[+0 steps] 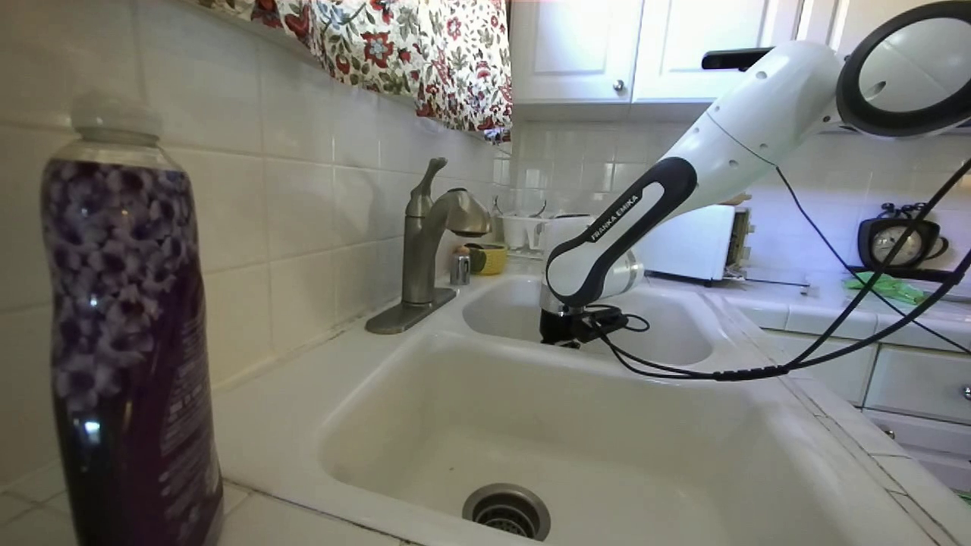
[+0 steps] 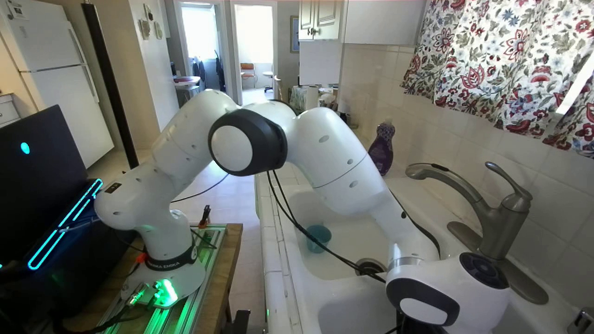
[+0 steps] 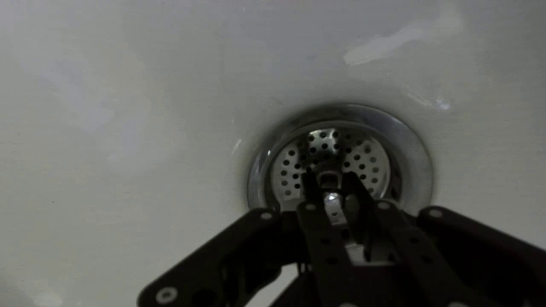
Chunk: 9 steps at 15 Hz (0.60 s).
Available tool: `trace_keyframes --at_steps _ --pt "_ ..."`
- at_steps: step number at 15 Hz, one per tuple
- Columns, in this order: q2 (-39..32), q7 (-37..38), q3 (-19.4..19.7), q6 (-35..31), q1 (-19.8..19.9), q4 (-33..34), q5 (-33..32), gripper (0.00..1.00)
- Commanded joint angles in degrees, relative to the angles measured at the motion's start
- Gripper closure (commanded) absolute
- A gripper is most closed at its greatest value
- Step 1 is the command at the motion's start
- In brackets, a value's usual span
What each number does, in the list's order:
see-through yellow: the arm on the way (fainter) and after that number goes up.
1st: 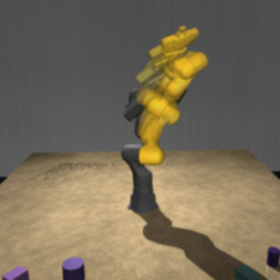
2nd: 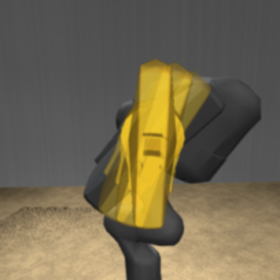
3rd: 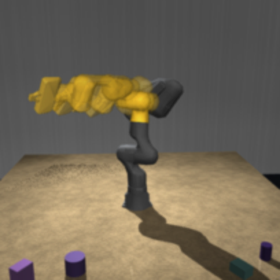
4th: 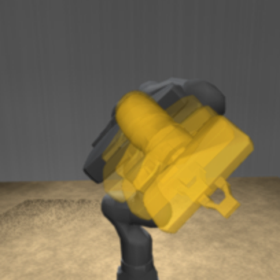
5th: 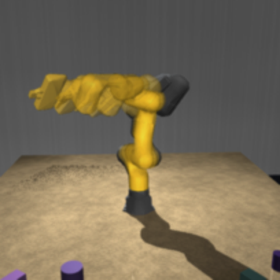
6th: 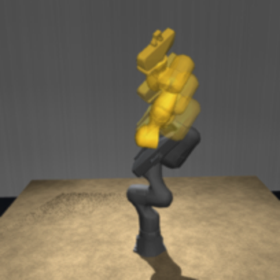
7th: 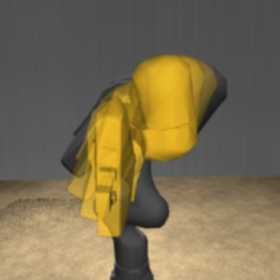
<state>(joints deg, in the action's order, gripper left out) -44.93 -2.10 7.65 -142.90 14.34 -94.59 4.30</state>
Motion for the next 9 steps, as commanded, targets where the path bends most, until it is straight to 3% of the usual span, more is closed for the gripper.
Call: trace_keyframes --at_steps 1,9 --pt "0.0 -1.4 -1.3 -2.7 1.1 -1.2 0.5 0.95" --pt "-0.8 -2.0 -2.9 -5.4 2.2 -1.4 1.1 0.95"
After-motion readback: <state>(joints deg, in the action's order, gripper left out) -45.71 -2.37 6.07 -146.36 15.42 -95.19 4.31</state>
